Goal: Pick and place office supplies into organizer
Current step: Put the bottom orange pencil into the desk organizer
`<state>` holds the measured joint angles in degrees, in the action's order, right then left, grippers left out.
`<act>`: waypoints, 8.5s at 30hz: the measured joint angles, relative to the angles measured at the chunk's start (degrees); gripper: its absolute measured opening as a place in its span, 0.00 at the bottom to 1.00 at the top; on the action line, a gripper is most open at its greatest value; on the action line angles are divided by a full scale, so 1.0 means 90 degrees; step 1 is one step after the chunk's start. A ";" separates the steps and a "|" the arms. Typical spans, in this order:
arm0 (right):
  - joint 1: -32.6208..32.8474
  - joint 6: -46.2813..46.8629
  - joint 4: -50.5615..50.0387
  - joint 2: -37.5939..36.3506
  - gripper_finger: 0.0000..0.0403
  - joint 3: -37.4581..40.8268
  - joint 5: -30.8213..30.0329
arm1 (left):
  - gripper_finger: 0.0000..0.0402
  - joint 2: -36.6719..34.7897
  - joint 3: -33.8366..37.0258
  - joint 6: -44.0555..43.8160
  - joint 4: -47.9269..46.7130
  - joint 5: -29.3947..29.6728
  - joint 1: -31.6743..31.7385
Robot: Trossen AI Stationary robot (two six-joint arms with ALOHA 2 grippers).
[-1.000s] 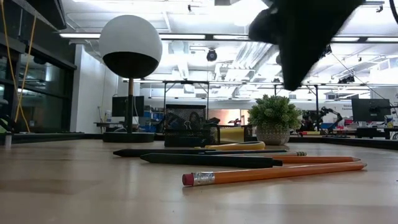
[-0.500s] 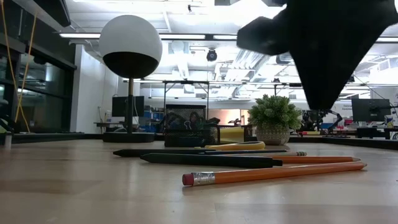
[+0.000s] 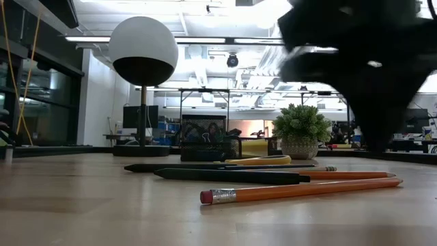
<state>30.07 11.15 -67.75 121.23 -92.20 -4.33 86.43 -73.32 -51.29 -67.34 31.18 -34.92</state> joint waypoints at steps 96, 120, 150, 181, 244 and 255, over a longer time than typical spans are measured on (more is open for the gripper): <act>-0.0209 -0.0695 0.2750 -0.1457 0.13 0.2641 0.0430 | 0.04 -0.0002 0.0000 0.0002 0.0256 0.0114 0.0002; -0.0209 -0.0694 0.2754 -0.1457 0.13 0.2641 0.0516 | 0.04 -0.0002 0.0000 0.0005 0.0253 0.0138 0.0002; -0.0216 -0.0398 0.2620 -0.1597 0.00 0.2619 0.0284 | 0.04 -0.0002 0.0000 0.0053 0.0106 0.0210 0.0002; -0.0288 -0.0150 0.4797 -0.1928 0.03 0.2641 0.0536 | 0.04 -0.0002 0.0000 -0.0017 0.0007 -0.0019 0.0002; 0.1669 0.3058 0.5662 -0.5554 0.05 0.6134 -0.3485 | 0.04 0.3995 -0.0709 -0.2628 0.4348 0.1109 -0.0372; 0.1488 0.3037 0.5846 -0.5552 0.06 0.6134 -0.3385 | 0.30 0.4065 -0.0716 -0.2494 0.4645 0.1085 -0.0277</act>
<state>43.46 38.49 -15.14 71.26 -36.99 -34.79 123.02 -79.77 -73.73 -25.53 40.94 -37.41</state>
